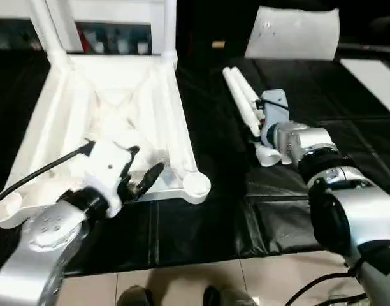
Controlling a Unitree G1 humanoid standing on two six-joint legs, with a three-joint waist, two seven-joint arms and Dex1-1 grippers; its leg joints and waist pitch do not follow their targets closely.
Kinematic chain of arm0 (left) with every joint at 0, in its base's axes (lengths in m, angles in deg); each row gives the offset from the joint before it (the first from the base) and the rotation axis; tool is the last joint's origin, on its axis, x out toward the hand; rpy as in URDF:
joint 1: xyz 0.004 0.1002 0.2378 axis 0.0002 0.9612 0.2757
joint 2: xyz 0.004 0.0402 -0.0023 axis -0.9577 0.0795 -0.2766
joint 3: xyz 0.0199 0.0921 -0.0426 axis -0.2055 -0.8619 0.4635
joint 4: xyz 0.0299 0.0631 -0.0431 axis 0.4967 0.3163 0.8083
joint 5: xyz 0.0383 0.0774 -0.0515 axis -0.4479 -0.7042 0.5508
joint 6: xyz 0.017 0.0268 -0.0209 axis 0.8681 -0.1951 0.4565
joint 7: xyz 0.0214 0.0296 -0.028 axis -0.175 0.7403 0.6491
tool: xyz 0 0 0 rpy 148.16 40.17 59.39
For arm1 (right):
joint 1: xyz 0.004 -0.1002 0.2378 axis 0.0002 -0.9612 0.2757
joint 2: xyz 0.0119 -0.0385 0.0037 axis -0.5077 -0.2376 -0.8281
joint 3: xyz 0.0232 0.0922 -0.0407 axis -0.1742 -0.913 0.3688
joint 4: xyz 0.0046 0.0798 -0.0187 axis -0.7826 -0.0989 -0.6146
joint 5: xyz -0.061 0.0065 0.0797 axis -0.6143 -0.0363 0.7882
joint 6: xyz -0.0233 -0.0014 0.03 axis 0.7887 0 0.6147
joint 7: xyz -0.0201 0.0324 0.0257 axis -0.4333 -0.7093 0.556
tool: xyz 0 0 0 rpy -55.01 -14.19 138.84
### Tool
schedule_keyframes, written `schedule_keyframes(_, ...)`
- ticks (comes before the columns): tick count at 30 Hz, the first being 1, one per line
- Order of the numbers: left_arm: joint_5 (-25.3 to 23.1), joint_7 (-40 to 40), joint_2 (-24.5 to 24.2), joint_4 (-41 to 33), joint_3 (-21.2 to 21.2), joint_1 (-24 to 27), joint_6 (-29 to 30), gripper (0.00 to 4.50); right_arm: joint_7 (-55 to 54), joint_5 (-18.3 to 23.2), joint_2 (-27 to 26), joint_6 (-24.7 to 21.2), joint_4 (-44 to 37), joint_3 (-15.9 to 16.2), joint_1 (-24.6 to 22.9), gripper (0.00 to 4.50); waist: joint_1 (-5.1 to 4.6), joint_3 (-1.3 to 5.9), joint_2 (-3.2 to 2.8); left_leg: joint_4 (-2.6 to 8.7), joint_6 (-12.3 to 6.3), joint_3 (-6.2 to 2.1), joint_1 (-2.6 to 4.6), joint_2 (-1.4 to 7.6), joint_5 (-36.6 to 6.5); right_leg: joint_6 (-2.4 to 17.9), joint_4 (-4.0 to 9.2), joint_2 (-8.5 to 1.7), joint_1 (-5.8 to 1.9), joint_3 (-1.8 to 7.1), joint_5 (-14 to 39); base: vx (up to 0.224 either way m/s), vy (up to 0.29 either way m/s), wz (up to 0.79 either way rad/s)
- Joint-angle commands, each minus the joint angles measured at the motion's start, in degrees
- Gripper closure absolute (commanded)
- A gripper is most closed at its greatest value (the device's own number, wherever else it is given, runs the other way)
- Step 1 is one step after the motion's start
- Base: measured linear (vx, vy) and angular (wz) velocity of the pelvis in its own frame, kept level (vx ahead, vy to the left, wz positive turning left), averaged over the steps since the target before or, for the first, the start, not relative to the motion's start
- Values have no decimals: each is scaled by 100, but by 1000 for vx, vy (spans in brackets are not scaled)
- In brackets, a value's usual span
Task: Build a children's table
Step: Pick table leg
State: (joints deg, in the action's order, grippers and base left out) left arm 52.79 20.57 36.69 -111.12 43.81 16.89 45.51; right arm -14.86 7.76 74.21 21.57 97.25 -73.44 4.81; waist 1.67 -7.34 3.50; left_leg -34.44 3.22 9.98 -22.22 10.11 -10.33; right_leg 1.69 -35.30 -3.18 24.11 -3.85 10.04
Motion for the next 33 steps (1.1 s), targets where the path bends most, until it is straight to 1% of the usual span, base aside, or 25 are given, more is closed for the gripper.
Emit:
schedule_keyframes(1,64,33,-42,-185,2,42,123,115,-20,-73,71,30,190,-27,162,0,-31,315,-79,395,-93,-73,106,280,-1085,1151,350,-425,-245,317,1125,0,0,0)
schedule_keyframes(2,68,30,-48,-194,6,44,135,115,-24,-77,73,27,214,-33,172,0,-31,315,-79,395,-93,-73,106,280,-1085,1151,350,-425,-245,317,1125,0,0,0)
schedule_keyframes(3,90,22,-69,-239,24,51,195,115,-89,-111,81,8,304,-48,213,0,-29,274,-69,398,-114,-69,90,281,-949,1181,339,-426,-244,324,1001,0,0,0)
schedule_keyframes(6,130,8,-84,-310,46,55,284,115,-151,-127,91,18,374,-67,249,0,-31,241,-61,395,-151,-55,87,277,-834,1229,324,-427,-245,331,862,0,0,0)
schedule_keyframes(7,138,1,-92,-327,42,56,307,115,-97,-121,92,-14,395,-70,261,0,-36,235,-41,394,-166,-50,85,276,-834,1226,326,-428,-250,331,882,0,0,0)
schedule_keyframes(8,155,-3,-107,-337,39,47,328,115,-2,-96,87,-61,426,-94,287,0,-35,238,-49,393,-170,-54,86,278,-830,1228,318,-431,-256,331,896,0,0,0)
schedule_keyframes(9,173,-9,-118,-324,36,20,340,111,155,-29,78,-166,461,-155,329,18,-40,227,-58,395,-162,-53,97,284,-904,1231,329,-430,-247,334,1002,0,0,0)
schedule_keyframes(10,173,-9,-121,-308,33,1,339,111,212,-21,80,-205,476,-160,347,18,-40,217,-57,398,-151,-54,100,289,-928,1229,336,-434,-242,335,1034,0,0,0)
schedule_keyframes(11,178,-10,-120,-294,31,-23,342,111,301,-24,87,-265,496,-150,367,18,-40,220,-57,396,-141,-55,96,289,-916,1232,332,-436,-248,335,1026,0,0,0)
schedule_keyframes(12,178,-10,-120,-294,31,-23,342,110,301,-24,87,-265,496,-150,367,31,-37,210,-59,399,-135,-56,100,294,-886,1247,331,-439,-242,336,980,0,0,0)
schedule_keyframes(13,189,-2,-126,-281,15,-51,348,110,465,-23,99,-399,525,-149,389,46,-38,211,-51,394,-136,-53,98,292,-845,1265,322,-436,-247,340,911,0,0,0)
schedule_keyframes(15,237,45,-154,-280,-25,-59,362,110,571,-7,116,-548,559,-174,388,55,-36,217,-55,392,-157,-48,106,298,-780,1307,313,-437,-246,343,810,0,0,0)
schedule_keyframes(16,237,45,-154,-280,-25,-59,362,110,571,-7,116,-548,559,-174,388,67,-37,221,-56,389,-163,-47,104,295,-759,1332,305,-436,-253,341,786,0,0,0)
schedule_keyframes(18,295,130,-209,-296,-109,-44,374,110,639,-12,144,-672,589,-172,367,78,-33,239,-52,382,-160,-42,105,293,-736,1352,301,-442,-262,342,789,0,0,0)
schedule_keyframes(21,360,193,-202,-282,-178,-94,392,110,709,-45,169,-769,609,-190,335,112,-31,246,-58,379,-136,-38,104,297,-771,1372,311,-451,-264,346,848,0,0,0)
schedule_keyframes(22,367,194,-192,-269,-201,-127,403,110,721,-72,182,-792,613,-199,316,112,-28,255,-60,377,-112,-38,115,301,-794,1373,310,-444,-259,345,880,0,0,0)
schedule_keyframes(23,368,208,-195,-250,-219,-148,395,110,737,-85,188,-812,616,-196,306,125,-22,268,-61,373,-103,-35,122,301,-800,1373,310,-441,-259,344,884,0,0,0)
schedule_keyframes(24,371,229,-201,-224,-240,-170,377,110,788,-107,191,-843,619,-178,299,136,-23,268,-58,376,-82,-40,104,303,-805,1370,305,-449,-269,347,885,0,0,0)
schedule_keyframes(25,371,230,-201,-224,-240,-171,377,110,789,-107,191,-843,619,-178,299,136,-22,267,-54,374,-78,-39,100,300,-806,1366,306,-448,-271,347,883,0,0,0)
schedule_keyframes(27,391,234,-214,-199,-275,-207,368,110,867,-157,200,-866,620,-134,271,156,-23,279,-58,368,-66,-37,108,301,-825,1369,308,-449,-267,349,911,0,0,0)
schedule_keyframes(28,405,233,-228,-181,-285,-215,355,110,867,-158,201,-868,617,-137,265,170,-22,307,-52,359,-59,-39,105,299,-799,1374,297,-454,-286,350,901,0,0,0)
schedule_keyframes(29,410,240,-243,-167,-296,-223,340,110,866,-143,203,-877,615,-155,261,170,-21,303,-51,359,-59,-38,101,298,-793,1375,296,-455,-283,351,897,0,0,0)
schedule_keyframes(30,409,246,-252,-143,-303,-238,321,110,852,-113,205,-881,612,-192,256,184,-25,310,-45,356,-55,-38,92,294,-808,1367,297,-452,-290,351,938,0,0,0)
schedule_keyframes(31,408,247,-252,-137,-303,-243,317,110,847,-106,207,-879,612,-201,255,184,-22,306,-47,356,-48,-38,93,294,-832,1359,302,-456,-285,352,983,0,0,0)
schedule_keyframes(33,416,234,-245,-104,-304,-293,293,110,819,-40,216,-848,602,-288,255,206,-18,314,-47,351,-27,-34,104,293,-881,1336,312,-455,-276,356,1072,0,0,0)
